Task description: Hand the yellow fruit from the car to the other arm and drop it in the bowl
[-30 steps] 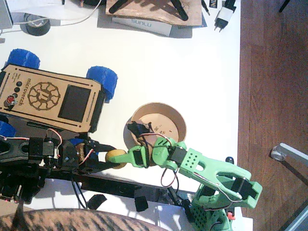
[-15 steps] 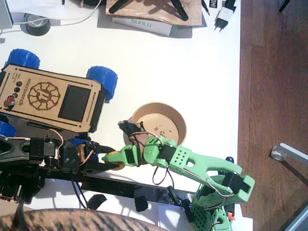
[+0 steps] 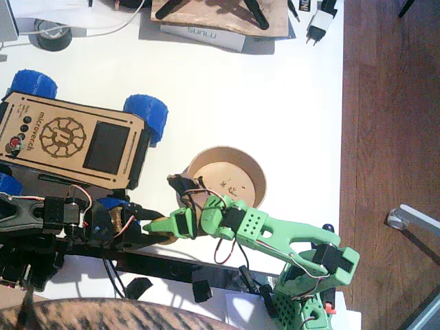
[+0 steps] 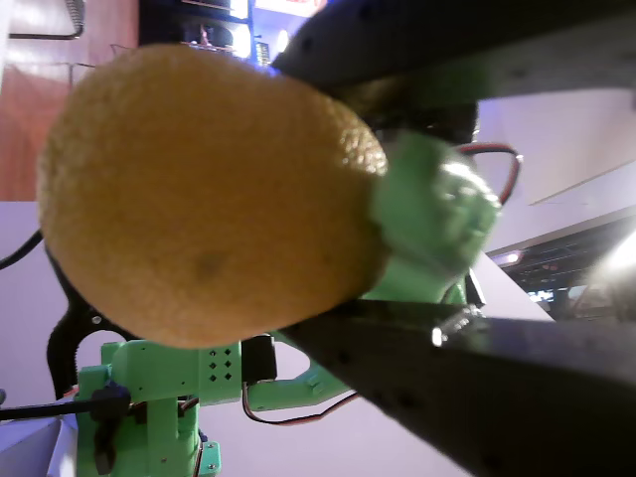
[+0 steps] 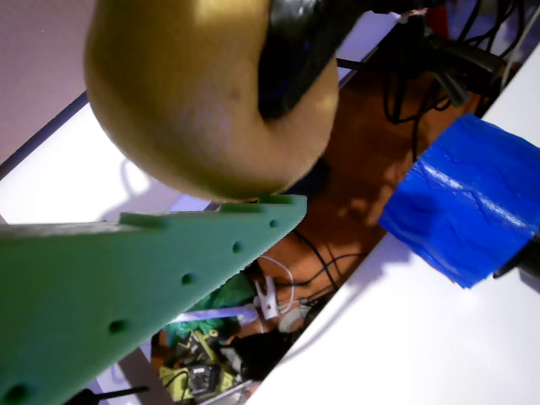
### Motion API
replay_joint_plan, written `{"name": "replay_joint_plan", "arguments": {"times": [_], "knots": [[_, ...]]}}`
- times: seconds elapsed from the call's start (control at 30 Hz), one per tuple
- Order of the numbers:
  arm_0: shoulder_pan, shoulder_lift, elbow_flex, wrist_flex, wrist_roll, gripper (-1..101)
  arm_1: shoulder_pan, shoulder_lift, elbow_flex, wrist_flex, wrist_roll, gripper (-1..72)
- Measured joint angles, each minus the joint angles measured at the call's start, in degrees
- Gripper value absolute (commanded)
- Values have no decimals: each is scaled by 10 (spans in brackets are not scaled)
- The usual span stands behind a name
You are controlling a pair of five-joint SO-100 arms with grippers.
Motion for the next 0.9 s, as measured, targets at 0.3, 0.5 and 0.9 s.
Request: {"name": "replay_joint_plan", "arguments": {"times": [0.3,0.5,0.9], "knots": [[0,0,2,0,0,-1,-14,-27,-34,18,-15,38],[1,0,2,0,0,-1,-15,-29,-40,25,-15,2],[4,0,2,0,0,409,-18,-31,-45,33,-15,1]]}}
